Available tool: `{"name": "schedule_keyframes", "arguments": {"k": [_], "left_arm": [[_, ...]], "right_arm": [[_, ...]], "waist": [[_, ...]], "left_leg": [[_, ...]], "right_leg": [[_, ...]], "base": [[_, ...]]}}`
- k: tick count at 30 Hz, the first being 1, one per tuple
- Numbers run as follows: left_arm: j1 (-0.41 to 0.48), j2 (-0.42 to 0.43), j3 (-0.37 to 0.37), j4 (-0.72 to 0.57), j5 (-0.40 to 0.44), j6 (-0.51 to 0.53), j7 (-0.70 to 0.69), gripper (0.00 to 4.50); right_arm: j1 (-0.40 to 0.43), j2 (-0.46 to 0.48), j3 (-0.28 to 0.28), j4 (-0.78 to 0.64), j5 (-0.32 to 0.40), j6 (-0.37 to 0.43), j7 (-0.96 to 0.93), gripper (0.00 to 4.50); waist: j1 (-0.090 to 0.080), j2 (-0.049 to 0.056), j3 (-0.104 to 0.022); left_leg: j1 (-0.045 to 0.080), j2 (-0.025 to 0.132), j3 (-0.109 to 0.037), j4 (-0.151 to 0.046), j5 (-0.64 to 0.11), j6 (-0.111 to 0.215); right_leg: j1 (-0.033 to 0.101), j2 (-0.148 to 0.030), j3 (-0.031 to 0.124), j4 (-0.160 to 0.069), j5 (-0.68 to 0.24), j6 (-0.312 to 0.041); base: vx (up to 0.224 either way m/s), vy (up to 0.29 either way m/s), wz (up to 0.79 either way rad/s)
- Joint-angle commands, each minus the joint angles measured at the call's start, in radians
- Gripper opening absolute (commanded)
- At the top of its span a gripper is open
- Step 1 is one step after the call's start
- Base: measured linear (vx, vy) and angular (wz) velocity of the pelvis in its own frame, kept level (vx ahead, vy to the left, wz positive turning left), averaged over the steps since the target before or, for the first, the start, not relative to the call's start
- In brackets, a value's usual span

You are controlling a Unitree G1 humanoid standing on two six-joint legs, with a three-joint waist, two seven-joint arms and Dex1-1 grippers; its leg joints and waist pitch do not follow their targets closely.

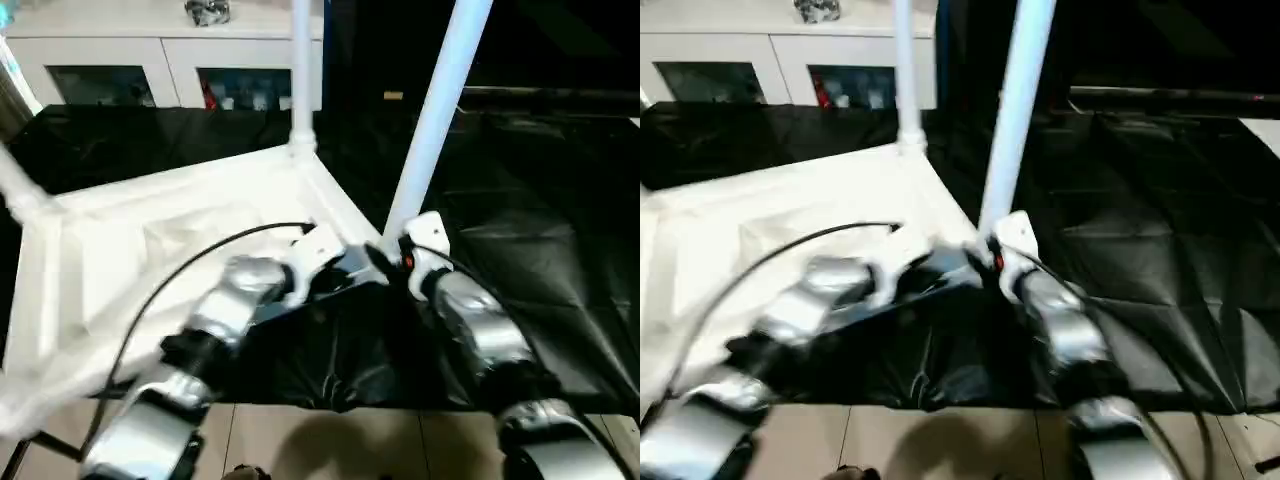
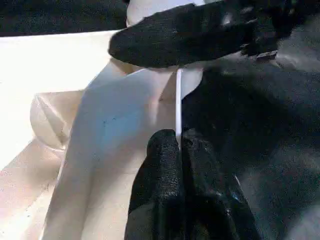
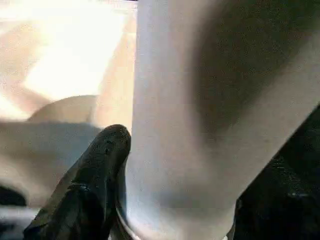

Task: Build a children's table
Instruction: Rotate leg to tighten

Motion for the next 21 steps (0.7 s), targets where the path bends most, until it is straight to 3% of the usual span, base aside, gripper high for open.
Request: {"name": "schedule_keyframes", "arguments": {"k": [1, 4, 5, 6, 7, 8, 10, 13, 18, 21], "left_arm": [[-0.046, -0.048, 0.038, 0.003, -0.01, -0.023, 0.088, 0.0], [-0.048, -0.056, 0.037, 0.007, -0.009, -0.032, 0.087, 0.0], [-0.047, -0.057, 0.036, 0.005, -0.01, -0.035, 0.081, 0.0], [-0.046, -0.057, 0.035, 0.005, -0.01, -0.04, 0.077, 0.0], [-0.043, -0.053, 0.032, 0.003, -0.012, -0.051, 0.068, 0.0], [-0.039, -0.047, 0.03, -0.002, -0.014, -0.057, 0.058, 0.0], [-0.027, -0.032, 0.025, -0.017, -0.018, -0.067, 0.035, 0.0], [-0.004, -0.006, 0.019, -0.041, -0.03, -0.095, -0.019, 0.0], [0.027, 0.03, 0.017, -0.084, -0.053, -0.117, -0.1, 0.0], [0.049, 0.066, 0.01, -0.124, -0.075, -0.122, -0.183, 0.0]], "right_arm": [[-0.025, 0.056, -0.034, 0.102, 0.023, 0.031, -0.121, 2.74], [-0.042, 0.074, -0.042, 0.127, 0.025, 0.017, -0.132, 2.74], [-0.044, 0.076, -0.042, 0.13, 0.022, 0.01, -0.13, 2.74], [-0.05, 0.078, -0.044, 0.138, 0.017, -0.002, -0.133, 2.74], [-0.055, 0.081, -0.053, 0.141, 0.031, -0.013, -0.114, 3.3], [-0.054, 0.08, -0.059, 0.134, 0.043, -0.016, -0.093, 3.3], [-0.05, 0.07, -0.067, 0.116, 0.064, -0.021, -0.048, 3.44], [-0.049, 0.034, -0.044, 0.107, 0.035, -0.047, -0.018, 3.78], [-0.033, -0.021, -0.026, 0.065, 0.028, -0.066, 0.089, 3.78], [-0.01, -0.085, 0.023, 0.018, 0.009, -0.082, 0.217, 3.78]], "waist": [[-0.009, -0.002, -0.072], [-0.012, -0.002, -0.073], [-0.012, -0.011, -0.073], [-0.01, -0.009, -0.074], [-0.011, -0.007, -0.074], [-0.011, -0.012, -0.073], [-0.011, -0.012, -0.073], [-0.009, -0.011, -0.074], [-0.008, -0.01, -0.073], [-0.004, -0.011, -0.073]], "left_leg": [[0.036, -0.002, -0.008, -0.064, -0.438, -0.027], [0.034, -0.002, -0.009, -0.064, -0.44, -0.017], [0.032, -0.002, -0.007, -0.063, -0.434, -0.012], [0.031, -0.001, -0.007, -0.064, -0.42, -0.006], [0.029, -0.001, -0.007, -0.064, -0.412, -0.003], [0.03, -0.001, -0.006, -0.063, -0.412, 0.003], [0.028, 0.0, -0.006, -0.064, -0.408, 0.013], [0.025, 0.001, -0.005, -0.063, -0.38, 0.014], [0.029, 0.003, 0.0, -0.061, -0.376, 0.022], [0.027, 0.005, -0.002, -0.063, -0.368, 0.026]], "right_leg": [[0.025, -0.014, -0.004, -0.082, -0.42, -0.143], [0.027, -0.014, -0.005, -0.081, -0.396, -0.144], [0.028, -0.014, -0.005, -0.082, -0.391, -0.143], [0.029, -0.015, -0.004, -0.078, -0.377, -0.147], [0.03, -0.016, -0.003, -0.077, -0.368, -0.151], [0.03, -0.015, -0.004, -0.077, -0.372, -0.151], [0.033, -0.017, -0.003, -0.077, -0.372, -0.15], [0.035, -0.018, -0.002, -0.074, -0.346, -0.163], [0.033, -0.018, -0.001, -0.075, -0.347, -0.174], [0.037, -0.018, -0.001, -0.072, -0.337, -0.176]], "base": [[0.0, 0.0, 0.0], [0.0, 0.0, 0.0], [0.0, 0.0, 0.0], [0.0, 0.0, 0.0], [0.0, 0.0, 0.0], [0.0, 0.0, 0.0], [0.0, 0.0, 0.0], [0.0, 0.0, 0.0], [0.0, 0.0, 0.0], [0.0, 0.0, 0.0]]}}
